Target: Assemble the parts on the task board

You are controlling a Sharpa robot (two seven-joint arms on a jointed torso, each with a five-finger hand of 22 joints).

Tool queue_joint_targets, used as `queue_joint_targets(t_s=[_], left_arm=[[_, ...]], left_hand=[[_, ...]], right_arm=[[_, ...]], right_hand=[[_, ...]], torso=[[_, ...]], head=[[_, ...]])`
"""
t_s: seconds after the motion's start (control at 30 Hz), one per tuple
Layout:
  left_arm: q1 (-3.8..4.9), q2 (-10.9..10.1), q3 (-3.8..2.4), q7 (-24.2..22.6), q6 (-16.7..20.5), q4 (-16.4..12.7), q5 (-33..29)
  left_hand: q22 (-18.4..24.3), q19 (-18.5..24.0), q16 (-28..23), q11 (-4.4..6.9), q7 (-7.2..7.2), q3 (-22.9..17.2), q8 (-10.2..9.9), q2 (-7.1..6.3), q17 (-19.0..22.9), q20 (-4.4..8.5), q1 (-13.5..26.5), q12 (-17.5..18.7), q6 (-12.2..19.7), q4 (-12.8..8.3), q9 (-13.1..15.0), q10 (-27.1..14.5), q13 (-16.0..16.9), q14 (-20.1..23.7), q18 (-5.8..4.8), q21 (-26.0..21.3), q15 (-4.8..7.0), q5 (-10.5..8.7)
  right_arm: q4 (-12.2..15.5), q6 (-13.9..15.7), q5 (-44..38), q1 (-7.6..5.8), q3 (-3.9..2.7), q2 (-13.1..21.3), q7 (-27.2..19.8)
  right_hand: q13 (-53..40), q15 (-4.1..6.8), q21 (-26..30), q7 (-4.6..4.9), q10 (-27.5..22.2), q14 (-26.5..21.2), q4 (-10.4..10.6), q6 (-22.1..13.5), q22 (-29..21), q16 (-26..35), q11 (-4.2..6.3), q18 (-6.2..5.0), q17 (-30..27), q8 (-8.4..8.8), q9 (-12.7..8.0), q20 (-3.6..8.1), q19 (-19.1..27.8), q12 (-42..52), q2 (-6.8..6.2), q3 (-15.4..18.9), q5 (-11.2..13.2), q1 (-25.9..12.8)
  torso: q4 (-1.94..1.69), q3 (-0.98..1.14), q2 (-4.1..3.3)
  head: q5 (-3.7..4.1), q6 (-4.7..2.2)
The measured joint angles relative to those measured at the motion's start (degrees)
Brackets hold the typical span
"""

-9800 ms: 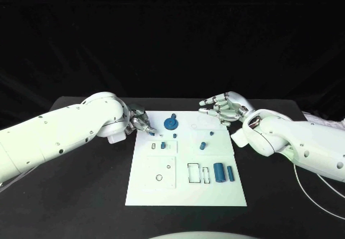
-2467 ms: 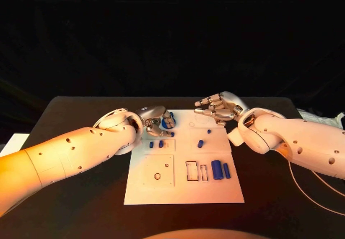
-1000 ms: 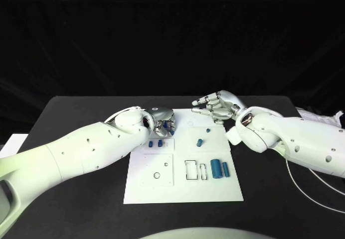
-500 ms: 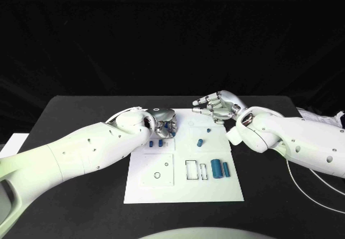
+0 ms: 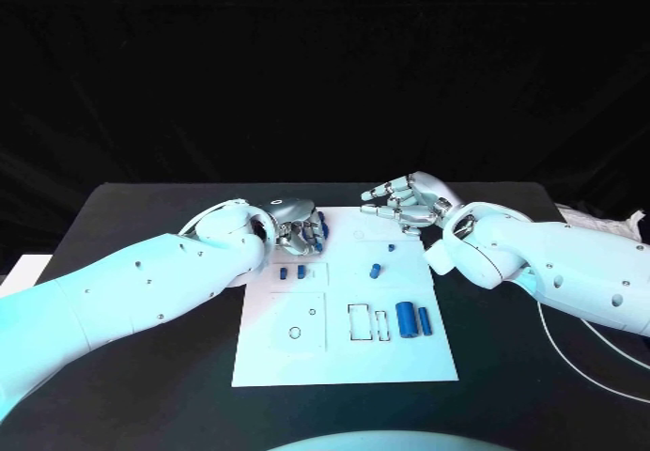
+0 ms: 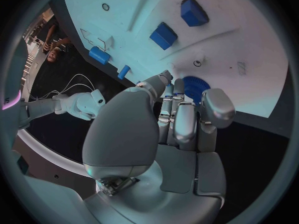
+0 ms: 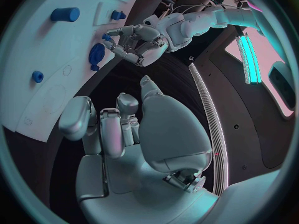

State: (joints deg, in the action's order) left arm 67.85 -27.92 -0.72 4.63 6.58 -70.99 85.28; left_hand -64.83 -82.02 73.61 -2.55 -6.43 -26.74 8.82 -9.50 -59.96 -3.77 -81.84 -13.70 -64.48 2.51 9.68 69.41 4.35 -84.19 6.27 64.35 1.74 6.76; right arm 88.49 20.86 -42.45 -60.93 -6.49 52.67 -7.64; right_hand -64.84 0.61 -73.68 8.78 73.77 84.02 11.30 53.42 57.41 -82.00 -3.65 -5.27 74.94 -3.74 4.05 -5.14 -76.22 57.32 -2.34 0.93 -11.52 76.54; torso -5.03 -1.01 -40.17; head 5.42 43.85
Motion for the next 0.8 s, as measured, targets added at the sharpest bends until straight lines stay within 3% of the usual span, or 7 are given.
queue_joint_targets(t_s=[0.13,0.27,0.57,0.8], left_arm=[[0.14,-2.0,-0.85,0.19,0.75,-1.55,-1.82],[0.28,-4.04,-1.24,0.45,1.29,-2.81,-3.57],[0.31,-6.61,-1.34,1.53,1.28,-3.95,-6.64],[0.31,-6.94,-1.21,2.54,0.2,-3.59,-7.88]], left_hand=[[-0.06,-0.08,0.0,0.0,0.0,0.0,0.0,0.0,0.0,0.08,0.0,0.0,0.0,0.0,-0.01,0.0,0.0,0.0,0.01,0.24,0.0,0.0],[-0.2,-0.08,0.0,0.0,0.0,0.0,0.0,0.0,0.0,0.08,-0.01,0.0,0.01,0.0,-0.06,0.0,0.0,0.0,0.01,0.24,0.0,0.0],[-0.41,-0.08,0.0,-0.01,-0.2,0.0,0.0,-0.25,0.16,0.08,0.24,0.24,-0.19,0.0,-0.04,0.4,0.04,0.0,0.01,0.44,0.0,0.0],[-0.41,-0.08,0.0,-0.01,-0.2,0.0,0.0,-0.47,0.76,0.08,1.24,0.85,-0.19,0.0,-0.08,0.4,0.04,0.0,0.0,0.44,0.0,0.0]], right_arm=[[-0.1,-0.02,0.0,0.0,0.0,0.0,0.0],[-0.22,-0.04,0.0,0.04,0.02,-0.02,0.0],[-0.34,-0.1,0.01,0.13,0.05,0.03,0.0],[-0.38,-0.14,0.01,0.19,0.07,0.06,0.0]], right_hand=[[0.0,0.0,0.0,0.0,0.0,0.0,0.0,0.0,0.0,0.0,0.0,0.0,0.0,0.0,0.0,0.0,0.0,0.0,0.0,0.0,0.0,0.0],[0.0,0.0,0.0,0.0,0.0,0.0,0.0,0.0,0.0,0.0,0.0,0.0,0.0,0.0,0.0,0.0,0.0,0.0,0.0,0.0,0.0,0.0],[0.0,0.0,0.0,0.0,0.0,0.0,0.0,0.0,0.0,0.0,0.0,0.0,-0.01,0.0,0.0,0.0,0.0,0.0,0.0,0.0,0.0,0.0],[0.0,0.0,0.0,0.0,0.0,0.0,0.0,0.0,0.0,0.0,0.0,0.0,-0.01,0.0,0.0,0.0,0.0,0.0,0.0,0.0,0.0,0.0]], torso=[[-0.11,0.04,0.09],[-0.31,0.08,0.24],[-0.56,0.1,0.46],[-0.53,0.1,0.42]], head=[[0.03,-0.04],[0.03,-0.06],[0.22,0.11],[0.02,0.12]])
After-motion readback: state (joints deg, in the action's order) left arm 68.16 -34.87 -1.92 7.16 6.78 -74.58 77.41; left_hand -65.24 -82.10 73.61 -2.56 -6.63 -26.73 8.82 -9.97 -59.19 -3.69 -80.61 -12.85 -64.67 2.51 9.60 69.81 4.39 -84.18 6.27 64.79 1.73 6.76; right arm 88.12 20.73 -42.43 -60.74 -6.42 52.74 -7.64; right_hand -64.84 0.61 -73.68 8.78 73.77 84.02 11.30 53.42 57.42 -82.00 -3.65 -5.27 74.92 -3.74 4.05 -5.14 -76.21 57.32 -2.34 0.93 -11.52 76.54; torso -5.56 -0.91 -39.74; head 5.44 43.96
